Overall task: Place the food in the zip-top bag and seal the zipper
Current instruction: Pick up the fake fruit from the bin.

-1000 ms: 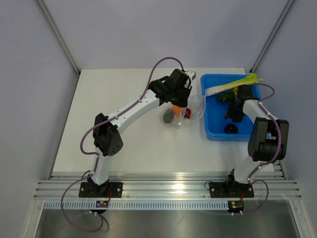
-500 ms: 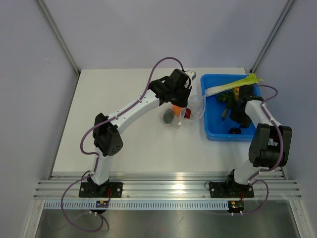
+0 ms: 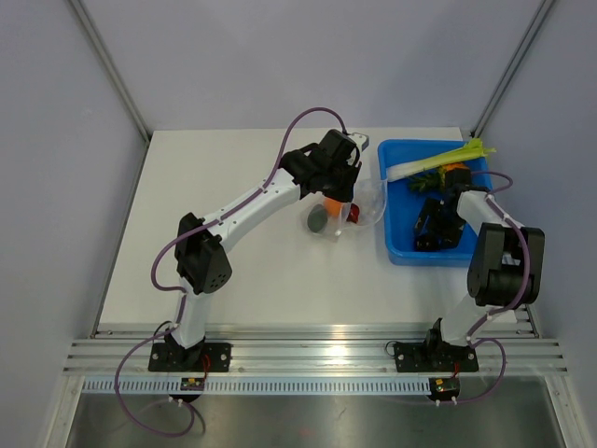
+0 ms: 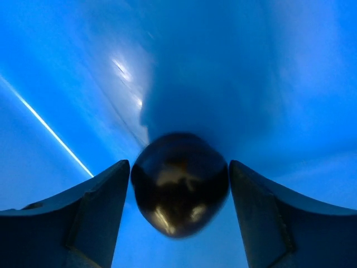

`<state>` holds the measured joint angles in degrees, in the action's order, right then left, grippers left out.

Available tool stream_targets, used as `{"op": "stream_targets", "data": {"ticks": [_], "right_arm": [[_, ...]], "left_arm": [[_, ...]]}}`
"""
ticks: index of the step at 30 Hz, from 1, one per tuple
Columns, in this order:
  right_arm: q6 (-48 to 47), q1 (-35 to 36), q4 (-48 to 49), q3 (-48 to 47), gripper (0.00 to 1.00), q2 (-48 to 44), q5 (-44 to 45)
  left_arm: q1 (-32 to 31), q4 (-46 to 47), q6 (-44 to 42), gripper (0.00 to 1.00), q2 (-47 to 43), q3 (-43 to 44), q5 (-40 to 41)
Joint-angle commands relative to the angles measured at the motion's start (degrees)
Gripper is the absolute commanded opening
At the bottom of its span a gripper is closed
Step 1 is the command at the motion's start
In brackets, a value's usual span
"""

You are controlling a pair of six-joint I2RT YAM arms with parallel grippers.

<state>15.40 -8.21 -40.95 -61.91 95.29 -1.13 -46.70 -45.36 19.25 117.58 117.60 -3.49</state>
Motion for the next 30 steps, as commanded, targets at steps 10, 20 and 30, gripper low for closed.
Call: {"op": "stream_targets", "data": {"ticks": [10,20,30], "right_arm": [[2.3,-0.1,6.1,-9.3,0.66,6.9,-11.6],[4.7,-0.1,8.2,-11.4,0.66,7.4,-17.7],[3.9,-0.1,6.1,-11.0,0.63,1.9,-12.6]], "left_arm": [[-0.1,1.2,-0.6,0.0,-1.0,1.6,-0.5],[-0.1,1.0,-0.9,0.0,-0.7,1.7,-0.4],[-0.1,0.9,-0.9,0.0,-0.6,2.3,-0.7]]}}
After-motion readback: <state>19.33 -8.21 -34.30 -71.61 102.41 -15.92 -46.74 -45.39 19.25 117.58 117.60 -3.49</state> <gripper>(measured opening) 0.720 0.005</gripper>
